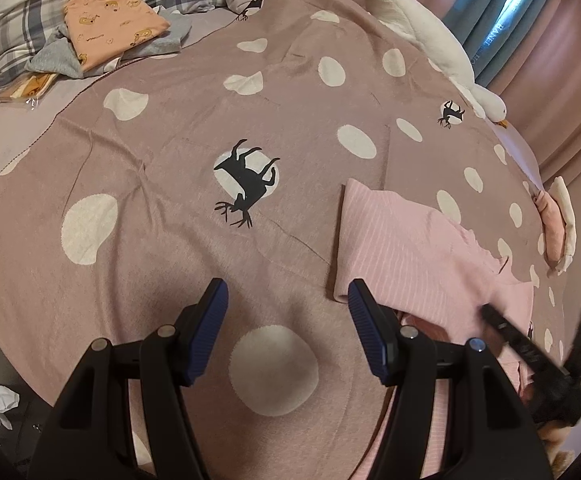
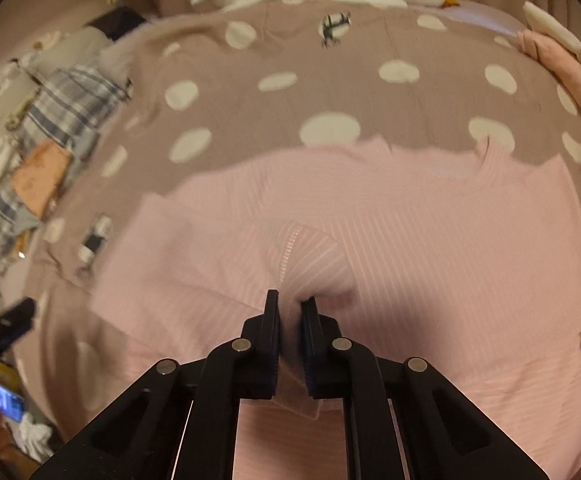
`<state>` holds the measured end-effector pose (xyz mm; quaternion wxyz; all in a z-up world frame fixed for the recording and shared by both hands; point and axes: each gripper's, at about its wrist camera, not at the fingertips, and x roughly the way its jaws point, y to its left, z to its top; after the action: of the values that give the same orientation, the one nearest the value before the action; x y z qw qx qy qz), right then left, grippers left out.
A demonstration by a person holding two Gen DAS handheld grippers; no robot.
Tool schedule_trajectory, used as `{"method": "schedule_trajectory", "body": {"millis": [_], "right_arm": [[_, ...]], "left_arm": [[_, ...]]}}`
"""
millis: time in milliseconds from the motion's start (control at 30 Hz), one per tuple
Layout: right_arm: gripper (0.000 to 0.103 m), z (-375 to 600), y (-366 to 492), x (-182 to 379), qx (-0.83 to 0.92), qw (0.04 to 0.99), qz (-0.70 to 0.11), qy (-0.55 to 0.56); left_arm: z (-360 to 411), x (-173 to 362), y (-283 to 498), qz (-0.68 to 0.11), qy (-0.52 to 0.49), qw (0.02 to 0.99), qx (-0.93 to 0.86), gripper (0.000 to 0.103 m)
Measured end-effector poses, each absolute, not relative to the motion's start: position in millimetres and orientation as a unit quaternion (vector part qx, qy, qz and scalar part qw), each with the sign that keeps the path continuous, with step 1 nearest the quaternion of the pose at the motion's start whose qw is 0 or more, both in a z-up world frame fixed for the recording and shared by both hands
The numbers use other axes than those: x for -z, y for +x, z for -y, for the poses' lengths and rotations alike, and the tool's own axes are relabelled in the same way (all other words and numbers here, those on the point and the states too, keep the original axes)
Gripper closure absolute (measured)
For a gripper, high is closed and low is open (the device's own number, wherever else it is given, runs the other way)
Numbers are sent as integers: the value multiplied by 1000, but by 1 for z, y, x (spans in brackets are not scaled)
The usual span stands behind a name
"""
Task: Fold small clothes
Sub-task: 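Grasp the sweater hem with the right gripper and lift it toward the collar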
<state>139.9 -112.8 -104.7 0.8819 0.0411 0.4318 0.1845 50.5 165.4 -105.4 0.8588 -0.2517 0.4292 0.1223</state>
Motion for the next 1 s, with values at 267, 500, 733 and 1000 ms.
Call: {"method": "schedule_trajectory", "body": {"millis": [267, 500, 733, 1000], "right_arm": [[92, 114, 145, 30, -204, 911, -357, 21], [92, 124, 143, -6, -198, 930, -310, 5], [92, 138, 141, -26, -171, 945, -278, -1], [92, 152, 142, -27, -145, 950, -275, 2]], "left_arm": [[-166, 102, 48, -424, -257, 860, -122, 41], [-165, 100, 48, -424, -259, 860, -118, 41], [-161, 99, 50, -426, -257, 860, -113, 41], [-156, 98, 52, -428, -252, 861, -105, 41]]}}
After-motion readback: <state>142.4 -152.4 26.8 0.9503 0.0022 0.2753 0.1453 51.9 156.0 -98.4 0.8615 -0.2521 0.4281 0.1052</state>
